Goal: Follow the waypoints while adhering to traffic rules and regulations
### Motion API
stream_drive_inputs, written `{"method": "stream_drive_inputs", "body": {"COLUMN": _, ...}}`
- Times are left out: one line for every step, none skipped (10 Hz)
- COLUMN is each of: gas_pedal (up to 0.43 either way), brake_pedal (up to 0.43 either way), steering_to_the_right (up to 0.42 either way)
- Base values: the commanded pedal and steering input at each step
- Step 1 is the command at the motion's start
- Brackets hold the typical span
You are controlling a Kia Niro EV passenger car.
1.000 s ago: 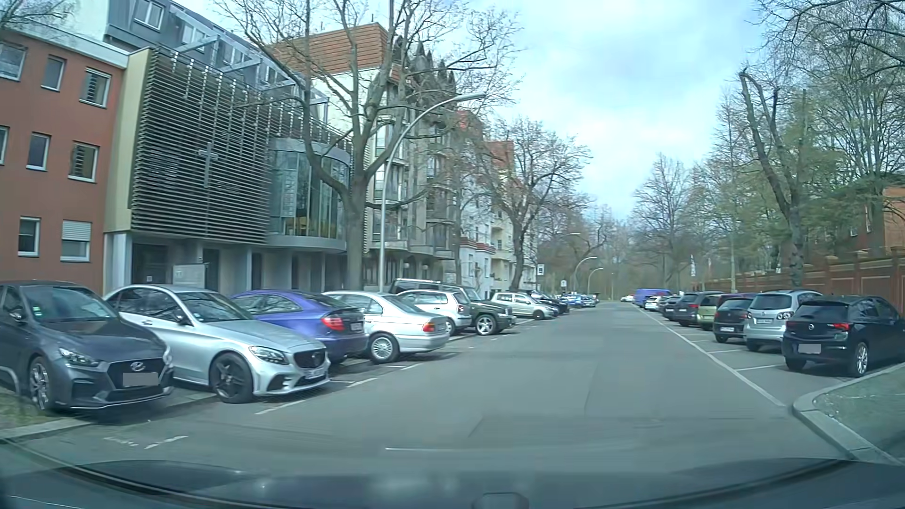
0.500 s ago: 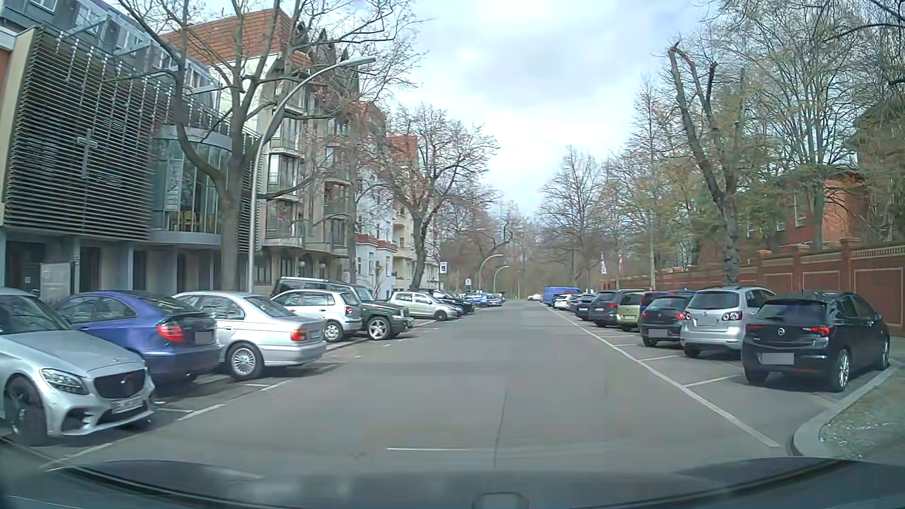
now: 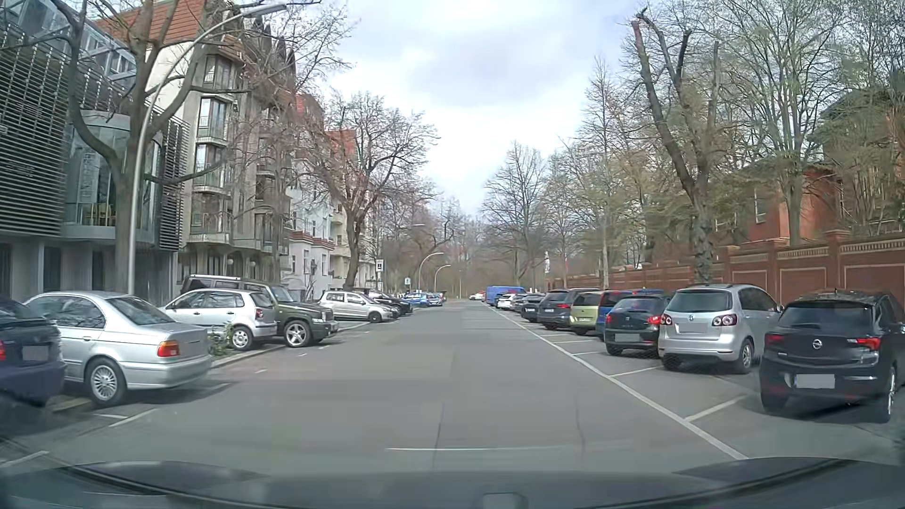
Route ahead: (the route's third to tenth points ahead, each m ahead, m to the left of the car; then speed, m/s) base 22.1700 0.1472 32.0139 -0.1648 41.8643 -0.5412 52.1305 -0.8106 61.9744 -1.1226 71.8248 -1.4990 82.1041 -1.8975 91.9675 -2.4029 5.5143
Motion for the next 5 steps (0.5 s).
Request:
{"method": "stream_drive_inputs", "body": {"gas_pedal": 0.138, "brake_pedal": 0.000, "steering_to_the_right": 0.091}}
{"method": "stream_drive_inputs", "body": {"gas_pedal": 0.138, "brake_pedal": 0.000, "steering_to_the_right": 0.070}}
{"method": "stream_drive_inputs", "body": {"gas_pedal": 0.138, "brake_pedal": 0.000, "steering_to_the_right": 0.051}}
{"method": "stream_drive_inputs", "body": {"gas_pedal": 0.138, "brake_pedal": 0.000, "steering_to_the_right": 0.038}}
{"method": "stream_drive_inputs", "body": {"gas_pedal": 0.130, "brake_pedal": 0.000, "steering_to_the_right": 0.028}}
